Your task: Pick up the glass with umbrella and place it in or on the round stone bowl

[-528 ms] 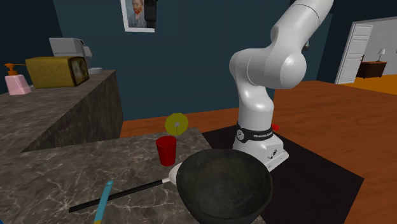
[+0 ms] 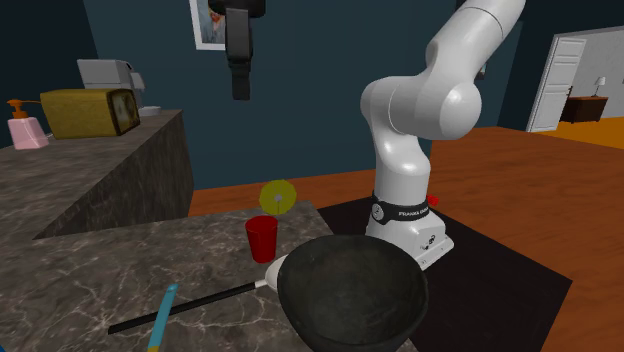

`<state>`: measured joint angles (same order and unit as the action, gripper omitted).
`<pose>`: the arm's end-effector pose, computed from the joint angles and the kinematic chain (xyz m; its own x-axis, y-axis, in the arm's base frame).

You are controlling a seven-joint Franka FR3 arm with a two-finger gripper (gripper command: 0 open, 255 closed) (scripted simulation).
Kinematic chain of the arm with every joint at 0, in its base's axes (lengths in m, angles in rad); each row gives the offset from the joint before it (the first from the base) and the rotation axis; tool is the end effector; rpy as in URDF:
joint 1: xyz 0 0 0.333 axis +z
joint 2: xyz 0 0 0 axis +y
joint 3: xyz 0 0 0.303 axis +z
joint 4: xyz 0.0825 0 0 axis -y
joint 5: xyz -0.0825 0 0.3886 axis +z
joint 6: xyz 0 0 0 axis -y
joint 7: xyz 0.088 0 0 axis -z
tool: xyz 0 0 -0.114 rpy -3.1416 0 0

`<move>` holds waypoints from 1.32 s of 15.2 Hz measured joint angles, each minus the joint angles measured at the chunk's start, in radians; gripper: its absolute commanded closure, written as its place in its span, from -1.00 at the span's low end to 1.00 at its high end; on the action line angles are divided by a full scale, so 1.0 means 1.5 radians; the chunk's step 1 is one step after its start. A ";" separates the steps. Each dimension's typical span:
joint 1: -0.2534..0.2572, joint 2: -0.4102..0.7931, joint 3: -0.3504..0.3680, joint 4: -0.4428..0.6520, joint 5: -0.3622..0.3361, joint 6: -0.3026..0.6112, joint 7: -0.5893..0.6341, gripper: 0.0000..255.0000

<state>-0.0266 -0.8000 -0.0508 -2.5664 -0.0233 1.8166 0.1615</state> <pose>0.3299 -0.0286 0.4989 0.9749 -0.2178 0.0468 -0.2170 -0.9759 -0.0214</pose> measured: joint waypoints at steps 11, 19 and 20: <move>-0.004 0.118 -0.001 -0.176 -0.001 0.265 0.015 -1.00; 0.000 0.212 0.001 -0.225 0.002 0.404 0.022 -1.00; 0.001 0.223 0.001 -0.227 0.002 0.416 0.022 -1.00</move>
<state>-0.0248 -0.4659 -0.0498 -2.9062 -0.0199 2.4408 0.1951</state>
